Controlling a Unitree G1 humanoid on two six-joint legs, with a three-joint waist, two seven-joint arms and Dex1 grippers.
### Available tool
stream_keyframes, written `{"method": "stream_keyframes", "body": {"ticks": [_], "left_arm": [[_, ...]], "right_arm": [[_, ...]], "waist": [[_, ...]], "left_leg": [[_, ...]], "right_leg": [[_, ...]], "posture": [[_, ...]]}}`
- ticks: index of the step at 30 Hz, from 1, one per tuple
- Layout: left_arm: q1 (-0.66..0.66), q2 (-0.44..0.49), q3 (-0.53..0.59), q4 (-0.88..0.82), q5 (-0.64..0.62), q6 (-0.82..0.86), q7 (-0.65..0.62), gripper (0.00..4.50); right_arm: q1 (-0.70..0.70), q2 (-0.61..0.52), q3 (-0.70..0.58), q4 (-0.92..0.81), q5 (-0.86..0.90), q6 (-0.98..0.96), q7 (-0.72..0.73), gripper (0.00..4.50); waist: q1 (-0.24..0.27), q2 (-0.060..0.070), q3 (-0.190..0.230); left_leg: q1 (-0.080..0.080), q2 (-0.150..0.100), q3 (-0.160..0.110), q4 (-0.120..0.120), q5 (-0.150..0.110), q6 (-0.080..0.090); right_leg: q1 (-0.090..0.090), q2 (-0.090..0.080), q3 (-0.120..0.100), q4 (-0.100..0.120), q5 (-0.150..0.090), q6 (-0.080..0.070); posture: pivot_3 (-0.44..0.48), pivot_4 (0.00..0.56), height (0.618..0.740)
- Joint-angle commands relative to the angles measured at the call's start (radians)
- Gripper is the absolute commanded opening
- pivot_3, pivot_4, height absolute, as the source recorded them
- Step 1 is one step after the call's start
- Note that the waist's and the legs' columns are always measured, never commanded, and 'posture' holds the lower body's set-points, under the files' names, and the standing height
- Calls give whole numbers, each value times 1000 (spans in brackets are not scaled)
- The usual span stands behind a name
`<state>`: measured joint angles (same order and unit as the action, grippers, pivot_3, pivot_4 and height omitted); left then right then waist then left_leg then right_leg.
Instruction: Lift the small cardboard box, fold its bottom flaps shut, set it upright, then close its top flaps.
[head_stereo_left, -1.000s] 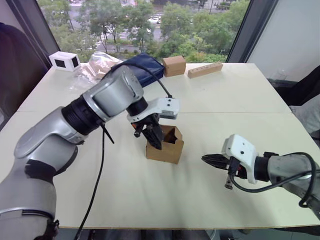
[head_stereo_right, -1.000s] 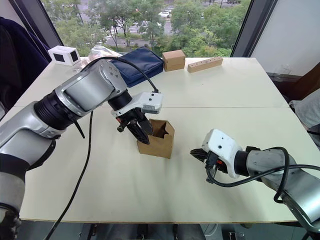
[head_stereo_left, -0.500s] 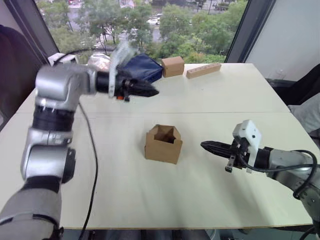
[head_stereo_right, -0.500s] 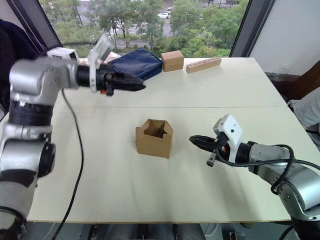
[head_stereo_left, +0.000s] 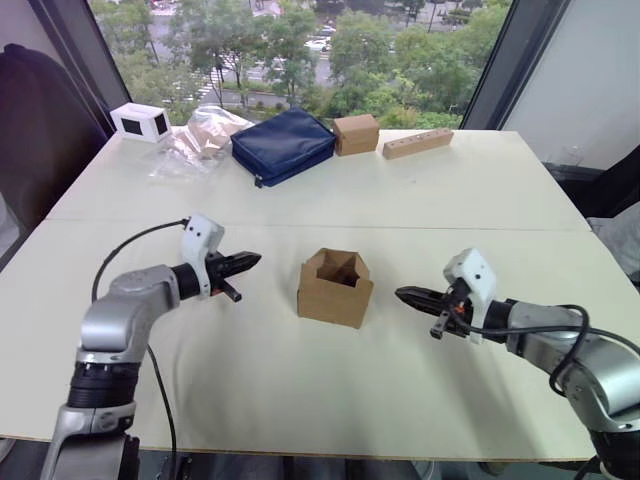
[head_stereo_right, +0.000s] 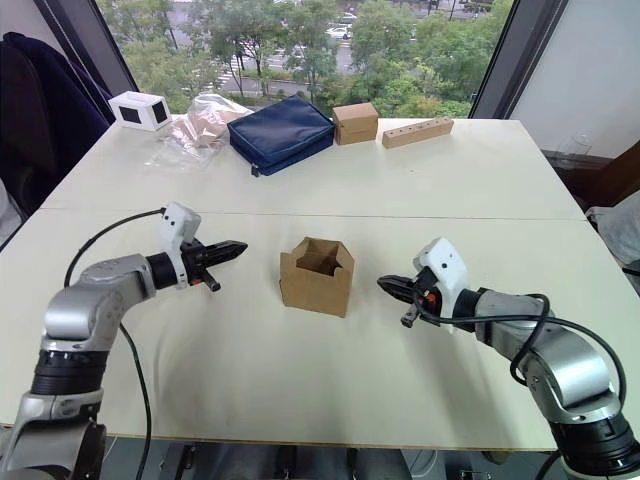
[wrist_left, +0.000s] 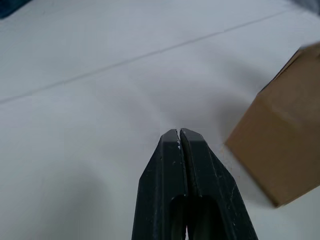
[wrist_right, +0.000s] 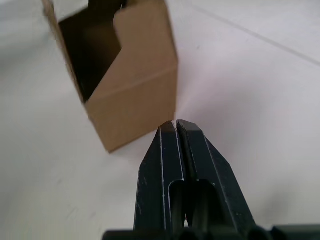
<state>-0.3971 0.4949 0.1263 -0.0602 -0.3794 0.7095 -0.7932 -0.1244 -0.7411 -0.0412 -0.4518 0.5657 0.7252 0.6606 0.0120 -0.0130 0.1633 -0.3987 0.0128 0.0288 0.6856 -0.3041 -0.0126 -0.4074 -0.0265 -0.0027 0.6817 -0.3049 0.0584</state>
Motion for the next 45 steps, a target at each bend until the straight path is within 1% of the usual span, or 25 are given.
{"method": "stream_keyframes", "body": {"ticks": [1, 3, 6, 9, 14, 18, 28, 36, 38, 40, 42, 45], "left_arm": [[7, -27, -30, -13, 6, -30, 35, 25], [19, -36, -62, 1, 23, -46, 41, 25], [37, -61, -76, -23, 4, -38, 59, 25], [79, -55, -133, -77, 24, -50, 48, 25], [119, -55, -141, -109, -8, -10, 53, 25], [179, -43, -188, -172, -38, 36, 23, 25], [195, -68, -218, -227, -66, 87, 61, 25], [210, -60, -211, -226, -71, 94, 71, 25], [209, -47, -185, -218, -79, 94, 67, 25], [212, -16, -148, -228, -88, 57, 42, 25], [216, 39, -116, -262, -107, 30, -9, 25], [152, 124, -40, -249, -201, 98, -81, 25]], "right_arm": [[-24, 40, 27, 28, -62, -45, -38, 0], [-19, 54, 53, 57, -105, -80, -40, 0], [-11, 75, 79, 76, -135, -105, -37, 0], [-9, 91, 110, 69, -151, -110, -24, 0], [-15, 119, 121, 62, -166, -112, -30, 0], [-22, 136, 170, 67, -187, -118, -5, 0], [-49, 140, 196, 139, -241, -172, 43, 0], [-52, 140, 185, 145, -250, -176, 59, 0], [-54, 125, 171, 150, -259, -185, 63, 0], [-56, 105, 136, 153, -244, -193, 81, 0], [-56, 80, 80, 151, -205, -196, 117, 0], [-76, 35, -28, 129, -95, -157, 192, 0]], "waist": [[0, 0, 0], [-1, 0, 0], [-2, 0, 0], [-5, 1, 0], [-6, 1, 0], [-9, 1, -1], [-6, 1, -1], [-7, 1, -1], [-7, 1, -1], [-8, 1, -1], [-9, 1, -1], [-7, 1, 0]], "left_leg": [[0, 0, 0, 0, 0, 0], [0, 0, 0, 0, 0, 0], [0, 0, 0, 0, 0, 0], [0, 0, 0, 0, 0, 0], [2, 0, 0, -1, 0, 0], [3, 0, 0, -2, 0, 0], [5, 0, 0, -2, 0, 0], [5, 0, 0, -2, 0, 0], [5, 0, 0, -2, 0, 0], [5, 0, 0, -2, 0, 0], [5, 0, 0, -2, 0, 0], [5, 0, 0, -3, 0, 0]], "right_leg": [[0, 0, 0, 0, 0, 0], [0, 0, 0, 0, 0, 0], [0, 0, 0, 0, 0, 0], [0, 1, 0, 0, 0, 0], [1, 0, 0, 0, 0, 0], [2, 0, 0, 0, 0, 0], [4, 0, 0, -1, 0, 0], [4, 0, 0, -1, 0, 0], [4, 0, 0, -1, 0, 0], [4, 0, 0, -1, 0, 0], [4, 0, 0, -1, 0, 0], [4, 0, 0, -1, 0, -1]], "posture": [[0, 150, 740], [0, 150, 740], [0, 150, 740], [0, 150, 740], [0, 150, 740], [0, 150, 740], [0, 150, 740], [0, 150, 740], [0, 150, 740], [0, 150, 740], [0, 150, 740], [0, 150, 740]]}}
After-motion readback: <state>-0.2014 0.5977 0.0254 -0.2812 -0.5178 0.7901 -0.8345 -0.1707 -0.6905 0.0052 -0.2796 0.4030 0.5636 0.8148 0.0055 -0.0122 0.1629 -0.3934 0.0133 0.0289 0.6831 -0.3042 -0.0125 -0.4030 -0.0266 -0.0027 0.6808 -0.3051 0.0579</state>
